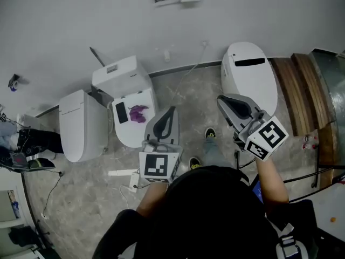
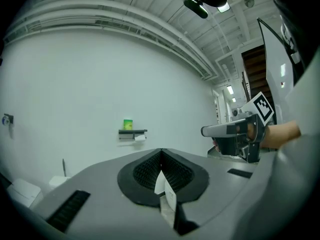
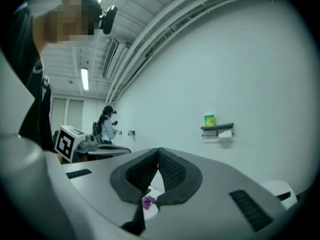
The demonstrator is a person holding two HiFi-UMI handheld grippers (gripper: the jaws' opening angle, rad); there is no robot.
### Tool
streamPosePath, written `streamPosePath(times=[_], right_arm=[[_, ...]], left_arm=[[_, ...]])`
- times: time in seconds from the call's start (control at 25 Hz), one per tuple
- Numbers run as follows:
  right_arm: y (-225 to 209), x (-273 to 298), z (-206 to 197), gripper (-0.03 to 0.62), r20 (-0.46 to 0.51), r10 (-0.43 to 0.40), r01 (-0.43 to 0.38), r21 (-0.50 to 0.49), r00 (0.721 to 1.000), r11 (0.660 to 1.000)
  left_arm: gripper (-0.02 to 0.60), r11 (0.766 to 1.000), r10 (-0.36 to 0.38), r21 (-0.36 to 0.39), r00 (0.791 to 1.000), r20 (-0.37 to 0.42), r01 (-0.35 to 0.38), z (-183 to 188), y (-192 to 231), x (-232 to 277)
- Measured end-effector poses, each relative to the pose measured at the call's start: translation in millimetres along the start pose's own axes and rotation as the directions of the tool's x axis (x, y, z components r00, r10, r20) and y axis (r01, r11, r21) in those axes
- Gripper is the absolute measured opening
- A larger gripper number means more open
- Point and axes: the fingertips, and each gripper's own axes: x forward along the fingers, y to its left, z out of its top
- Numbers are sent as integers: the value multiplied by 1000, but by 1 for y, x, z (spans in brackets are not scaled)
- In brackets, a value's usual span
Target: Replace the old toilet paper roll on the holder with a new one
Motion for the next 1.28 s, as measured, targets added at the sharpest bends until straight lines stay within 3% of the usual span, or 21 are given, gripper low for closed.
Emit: streamPosePath(times=[0.08, 0.24, 0.4, 0.84, 1.28], right_arm=[[-13, 7, 1, 18, 16, 4, -5, 27, 1000, 1000], [-64, 26, 1, 18, 4, -105, 105, -8, 994, 994], [-109, 46, -2, 18, -2, -149, 149, -50, 989, 988], [-212, 71, 7, 18, 20, -161, 162, -54, 987, 985], [-292, 74, -1, 18, 10, -147, 147, 34, 989, 989]], left_arm=[[21, 1000, 0, -1, 1000, -4, 0, -1, 4, 12], [23, 1000, 8, -8, 1000, -2, -8, 4, 16, 47], [21, 1000, 17, 6, 1000, -2, -17, 7, 28, 85], [21, 1000, 29, 9, 999, -34, -28, 13, 30, 189], [21, 997, 64, 48, 996, -55, -61, 17, 20, 263]])
